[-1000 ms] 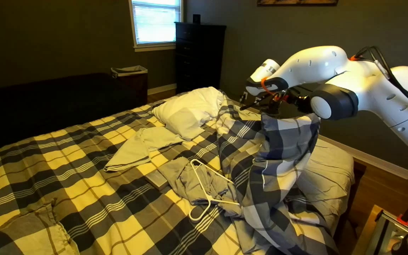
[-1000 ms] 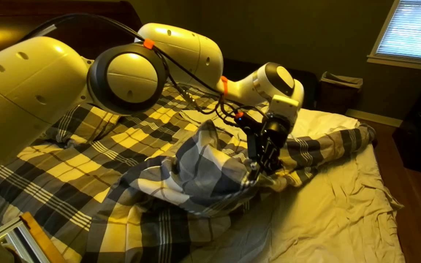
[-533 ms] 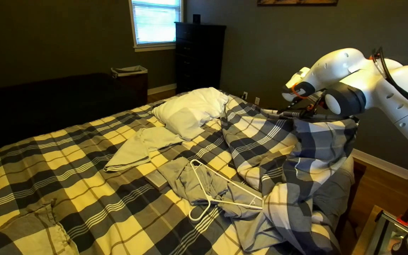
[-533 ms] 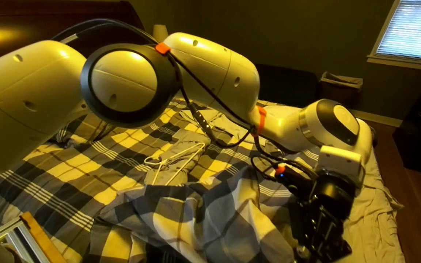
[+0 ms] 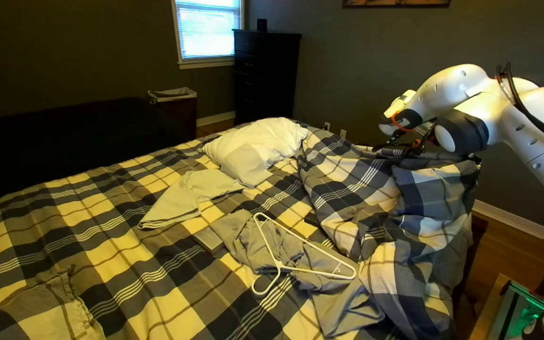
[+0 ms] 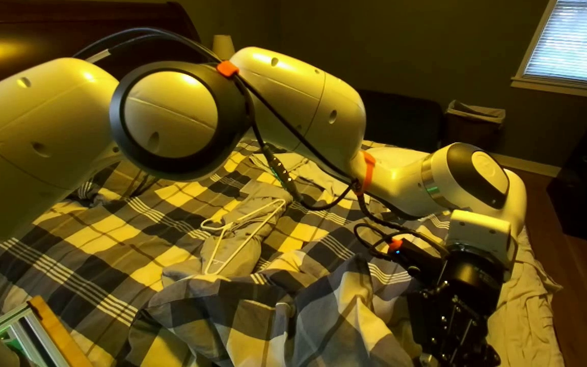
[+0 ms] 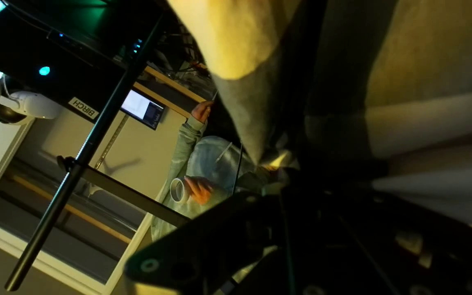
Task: Cover the bed with the bed sheet
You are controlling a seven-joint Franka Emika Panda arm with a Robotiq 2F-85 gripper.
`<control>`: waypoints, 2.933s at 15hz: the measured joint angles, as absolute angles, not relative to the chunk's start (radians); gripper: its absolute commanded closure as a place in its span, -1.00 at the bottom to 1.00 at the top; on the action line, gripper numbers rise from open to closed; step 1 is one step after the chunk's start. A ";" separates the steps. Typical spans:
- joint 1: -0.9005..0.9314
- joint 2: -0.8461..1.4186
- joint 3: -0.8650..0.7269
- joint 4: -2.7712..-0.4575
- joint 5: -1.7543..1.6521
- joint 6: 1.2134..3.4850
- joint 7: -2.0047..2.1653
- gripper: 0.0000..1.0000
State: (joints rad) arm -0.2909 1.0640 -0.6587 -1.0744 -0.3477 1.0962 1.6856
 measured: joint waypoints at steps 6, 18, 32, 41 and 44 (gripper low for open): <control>-0.291 1.064 -0.660 -1.076 -0.348 1.096 1.686 0.97; -0.301 1.064 -0.665 -1.087 -0.348 1.439 1.761 0.99; -0.546 1.312 -0.767 -1.105 -0.368 2.462 2.089 0.99; -0.698 1.496 -0.827 -0.927 -0.685 2.570 2.587 0.99; -0.733 1.486 -0.766 -0.905 -0.867 2.540 2.732 0.99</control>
